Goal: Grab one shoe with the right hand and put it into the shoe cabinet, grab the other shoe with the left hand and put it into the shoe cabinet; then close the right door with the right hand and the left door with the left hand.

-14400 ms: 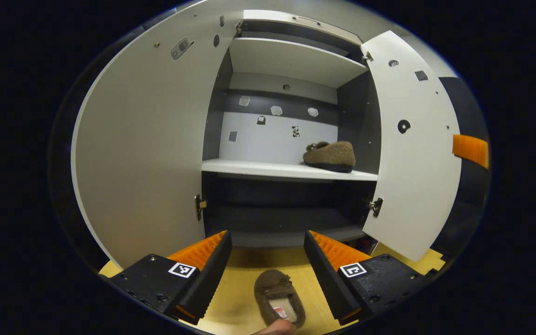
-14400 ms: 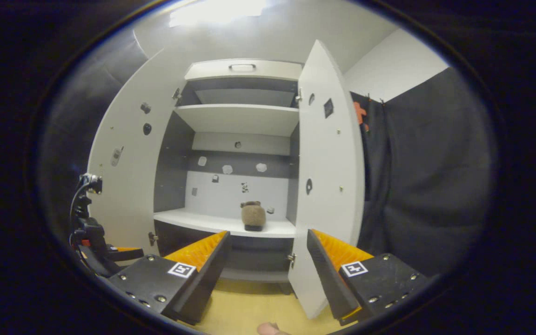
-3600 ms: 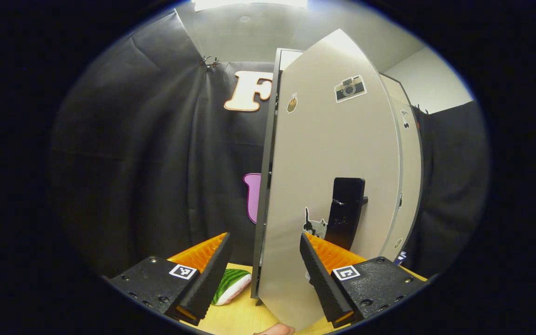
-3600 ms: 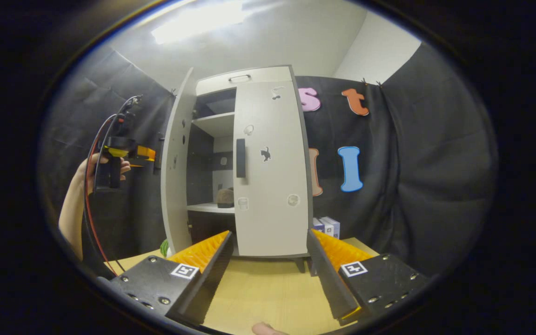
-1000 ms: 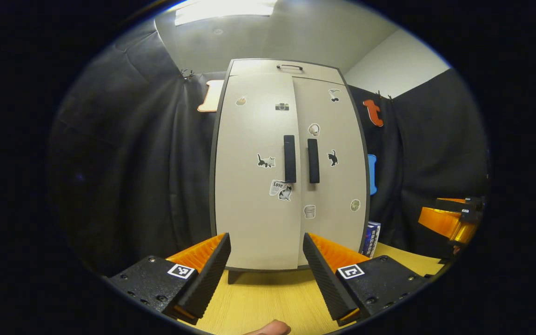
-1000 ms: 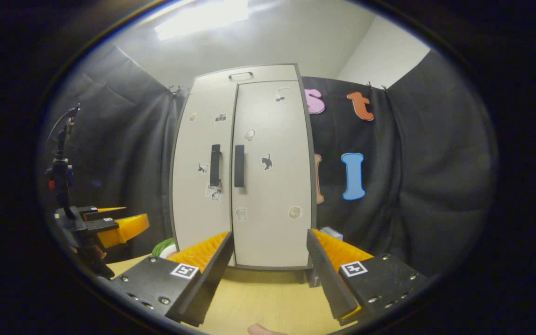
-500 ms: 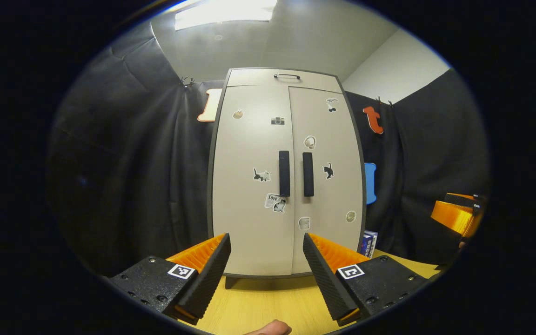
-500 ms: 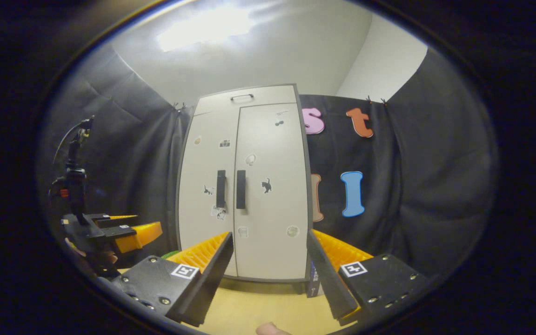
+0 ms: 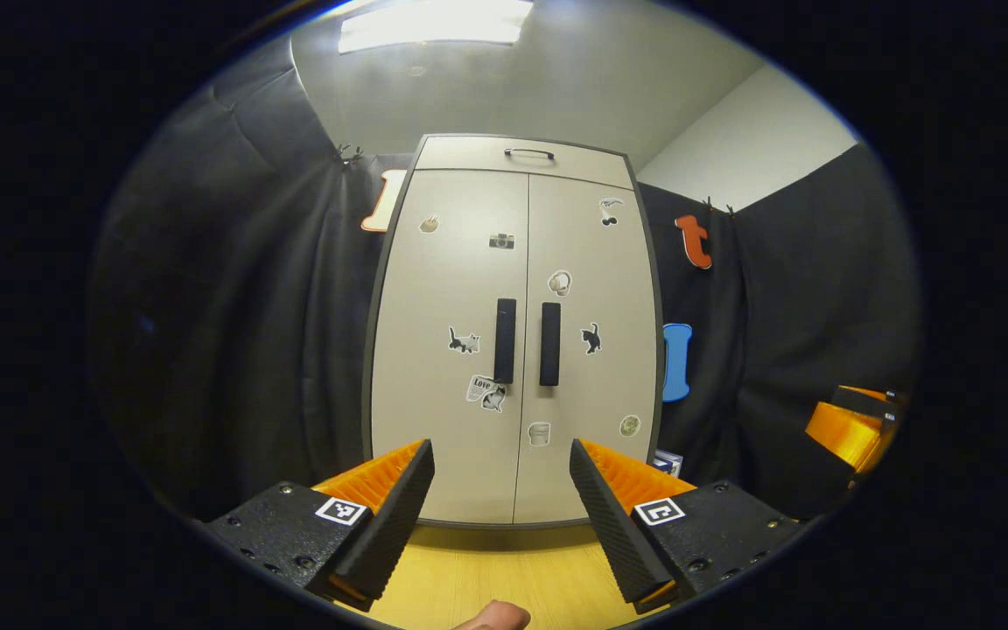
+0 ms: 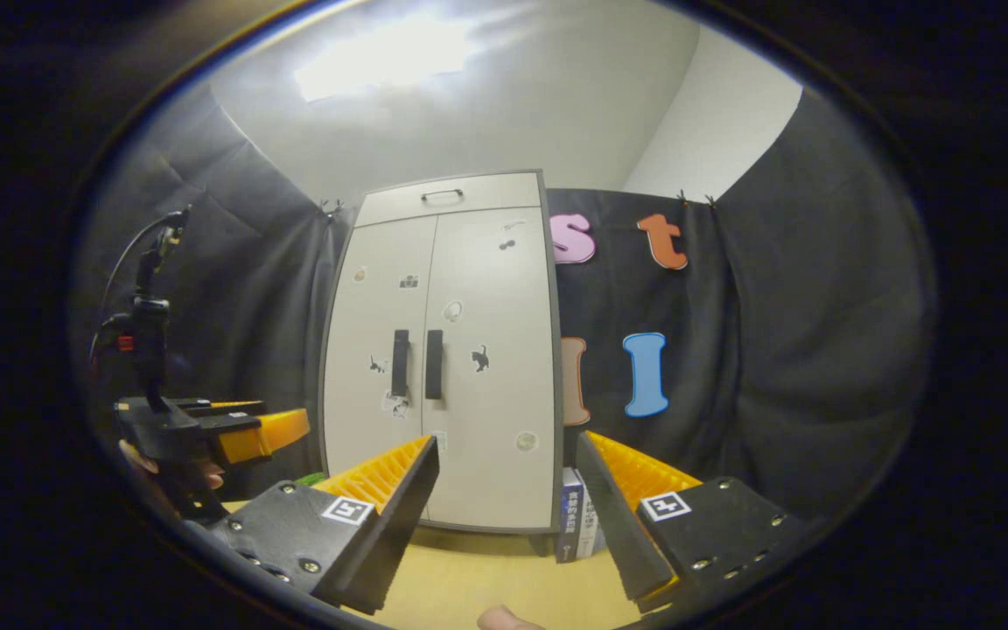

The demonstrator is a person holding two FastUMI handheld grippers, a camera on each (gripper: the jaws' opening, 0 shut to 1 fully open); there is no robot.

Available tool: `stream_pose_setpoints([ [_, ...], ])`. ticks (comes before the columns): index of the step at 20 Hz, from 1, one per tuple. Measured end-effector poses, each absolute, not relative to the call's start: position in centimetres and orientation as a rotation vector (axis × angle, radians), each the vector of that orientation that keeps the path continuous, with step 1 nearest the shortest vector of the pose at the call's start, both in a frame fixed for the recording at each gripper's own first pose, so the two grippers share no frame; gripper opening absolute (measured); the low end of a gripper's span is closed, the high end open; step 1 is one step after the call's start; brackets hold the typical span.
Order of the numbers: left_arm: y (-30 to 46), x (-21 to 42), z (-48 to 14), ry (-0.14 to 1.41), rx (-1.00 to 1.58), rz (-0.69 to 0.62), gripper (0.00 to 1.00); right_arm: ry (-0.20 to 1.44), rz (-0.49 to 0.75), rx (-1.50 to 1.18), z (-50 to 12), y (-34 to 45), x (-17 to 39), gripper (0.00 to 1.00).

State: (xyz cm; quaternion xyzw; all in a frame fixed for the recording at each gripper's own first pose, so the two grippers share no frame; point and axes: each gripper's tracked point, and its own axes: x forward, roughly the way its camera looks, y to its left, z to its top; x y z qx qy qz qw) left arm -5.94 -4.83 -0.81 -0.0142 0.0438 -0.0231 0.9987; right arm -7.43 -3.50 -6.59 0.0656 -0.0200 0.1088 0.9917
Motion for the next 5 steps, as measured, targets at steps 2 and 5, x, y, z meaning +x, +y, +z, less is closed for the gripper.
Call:
stream_pose_setpoints([
  [2,-5.5,-5.7,-1.3,0.101,-0.032,-0.048,0.95,-0.038,0.222,0.13,-7.1,-3.8,-7.5,0.93],
  [5,-7.0,-5.6,-1.3,0.089,-0.008,-0.069,0.96,-0.029,0.221,0.132,-8.0,-4.3,-7.4,0.93],
])
